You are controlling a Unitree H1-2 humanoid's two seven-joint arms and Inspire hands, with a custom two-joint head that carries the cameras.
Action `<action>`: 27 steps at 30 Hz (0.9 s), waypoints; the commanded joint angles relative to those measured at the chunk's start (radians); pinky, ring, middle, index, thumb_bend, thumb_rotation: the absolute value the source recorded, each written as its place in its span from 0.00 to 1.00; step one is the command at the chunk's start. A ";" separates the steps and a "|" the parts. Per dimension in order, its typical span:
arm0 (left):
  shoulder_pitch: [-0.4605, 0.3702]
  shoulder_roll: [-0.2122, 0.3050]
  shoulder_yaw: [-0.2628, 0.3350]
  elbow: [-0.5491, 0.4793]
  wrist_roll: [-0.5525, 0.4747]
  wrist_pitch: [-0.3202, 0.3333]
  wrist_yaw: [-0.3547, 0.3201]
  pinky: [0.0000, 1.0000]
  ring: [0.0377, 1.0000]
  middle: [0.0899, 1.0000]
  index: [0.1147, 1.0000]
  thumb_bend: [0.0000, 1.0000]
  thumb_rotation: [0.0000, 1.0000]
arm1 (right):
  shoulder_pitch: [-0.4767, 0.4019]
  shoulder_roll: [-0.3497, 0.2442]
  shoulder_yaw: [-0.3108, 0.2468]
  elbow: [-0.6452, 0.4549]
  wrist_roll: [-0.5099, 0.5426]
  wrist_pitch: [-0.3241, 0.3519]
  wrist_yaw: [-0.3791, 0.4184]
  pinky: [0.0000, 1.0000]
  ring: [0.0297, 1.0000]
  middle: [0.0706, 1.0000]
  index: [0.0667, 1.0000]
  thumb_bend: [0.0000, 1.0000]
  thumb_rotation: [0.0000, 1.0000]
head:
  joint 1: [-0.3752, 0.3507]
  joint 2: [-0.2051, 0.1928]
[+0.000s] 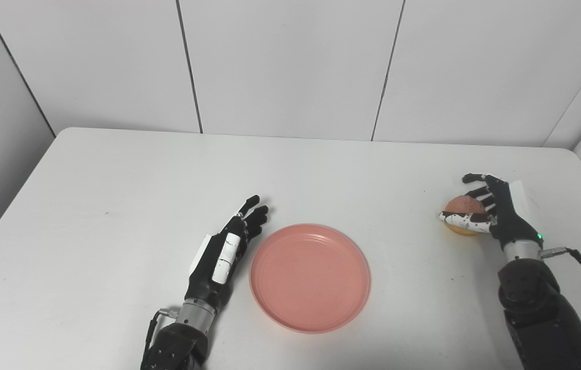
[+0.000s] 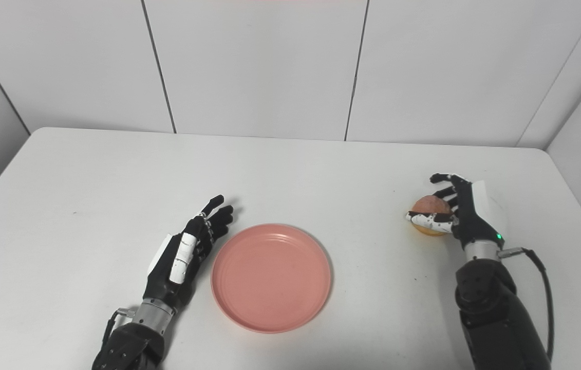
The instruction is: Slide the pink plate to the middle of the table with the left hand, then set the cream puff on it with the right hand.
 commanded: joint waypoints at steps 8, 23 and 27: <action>0.012 0.002 0.000 0.005 0.006 -0.011 -0.006 0.93 0.91 0.88 0.88 0.78 0.97 | -0.028 -0.008 -0.010 -0.024 -0.014 0.006 -0.036 0.12 0.40 0.46 0.50 0.52 0.00 | 0.002 0.003; 0.010 -0.010 -0.007 0.003 0.017 -0.010 -0.002 0.93 0.90 0.89 0.87 0.77 0.95 | -0.015 0.020 -0.030 -0.090 0.060 -0.091 -0.065 0.29 0.37 0.47 0.47 0.51 0.00 | 0.014 0.000; 0.010 -0.013 -0.007 0.000 0.021 0.000 0.003 0.93 0.90 0.88 0.87 0.78 0.95 | -0.008 0.037 -0.023 -0.131 0.077 -0.109 -0.052 0.26 0.34 0.44 0.50 0.50 0.00 | 0.018 -0.002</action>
